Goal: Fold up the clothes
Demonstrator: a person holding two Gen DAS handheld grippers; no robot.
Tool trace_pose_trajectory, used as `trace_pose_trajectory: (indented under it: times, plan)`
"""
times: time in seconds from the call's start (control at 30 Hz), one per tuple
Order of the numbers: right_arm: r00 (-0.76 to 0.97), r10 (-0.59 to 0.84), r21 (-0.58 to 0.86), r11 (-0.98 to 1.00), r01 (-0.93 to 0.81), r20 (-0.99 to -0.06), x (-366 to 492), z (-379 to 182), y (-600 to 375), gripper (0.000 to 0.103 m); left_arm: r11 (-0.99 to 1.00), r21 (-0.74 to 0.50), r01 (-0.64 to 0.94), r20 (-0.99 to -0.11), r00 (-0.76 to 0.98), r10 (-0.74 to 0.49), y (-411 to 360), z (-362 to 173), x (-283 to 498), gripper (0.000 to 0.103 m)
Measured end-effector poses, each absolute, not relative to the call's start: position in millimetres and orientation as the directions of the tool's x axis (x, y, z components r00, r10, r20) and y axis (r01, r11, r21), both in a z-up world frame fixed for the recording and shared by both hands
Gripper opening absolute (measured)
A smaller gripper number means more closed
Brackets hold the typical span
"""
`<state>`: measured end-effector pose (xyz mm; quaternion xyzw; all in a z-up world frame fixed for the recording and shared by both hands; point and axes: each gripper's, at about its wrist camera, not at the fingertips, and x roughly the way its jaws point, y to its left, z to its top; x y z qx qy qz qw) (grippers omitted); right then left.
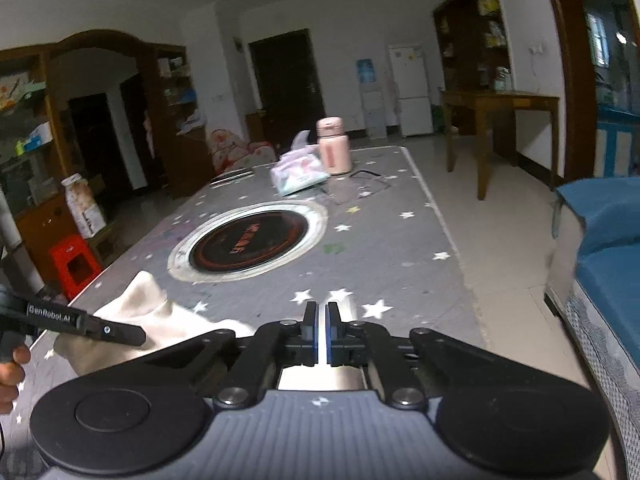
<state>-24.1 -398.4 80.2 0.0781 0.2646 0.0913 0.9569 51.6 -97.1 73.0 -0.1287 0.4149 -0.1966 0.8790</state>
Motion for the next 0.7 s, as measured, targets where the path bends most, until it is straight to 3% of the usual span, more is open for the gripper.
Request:
trace_pose_trajectory:
  times: [0.13, 0.2, 0.27, 0.4, 0.47, 0.7]
  plan:
    - [0.831, 0.199, 0.201, 0.974, -0.107, -0.519, -22.1, 70.7, -407.2, 0.005, 0.900, -0.374, 0.224, -0.697, 0.573, -0.432, -97.8, 65.8, 54.5, 0.019]
    - [0.818, 0.196, 0.209, 0.973, -0.095, -0.541, -22.1, 61.1, -410.6, 0.012, 0.904, -0.371, 0.214, -0.706, 0.567, -0.424, -94.2, 61.7, 53.7, 0.019]
    - [0.801, 0.195, 0.218, 0.972, -0.083, -0.565, -20.3, 50.5, -413.4, 0.030, 0.906, -0.372, 0.205, -0.712, 0.563, -0.420, -90.4, 58.6, 53.9, 0.019]
    - [0.770, 0.209, 0.240, 0.968, -0.074, -0.603, -13.3, 31.1, -415.3, 0.036, 0.908, -0.372, 0.192, -0.722, 0.555, -0.413, -85.8, 52.7, 55.5, 0.019]
    - [0.761, 0.217, 0.254, 0.965, -0.070, -0.611, -9.6, 23.7, -415.9, 0.044, 0.910, -0.371, 0.187, -0.727, 0.552, -0.410, -84.8, 49.6, 56.3, 0.019]
    - [0.748, 0.241, 0.323, 0.946, -0.038, -0.618, 1.0, 3.9, -418.0, 0.047, 0.914, -0.369, 0.171, -0.741, 0.540, -0.400, -82.6, 39.9, 59.0, 0.019]
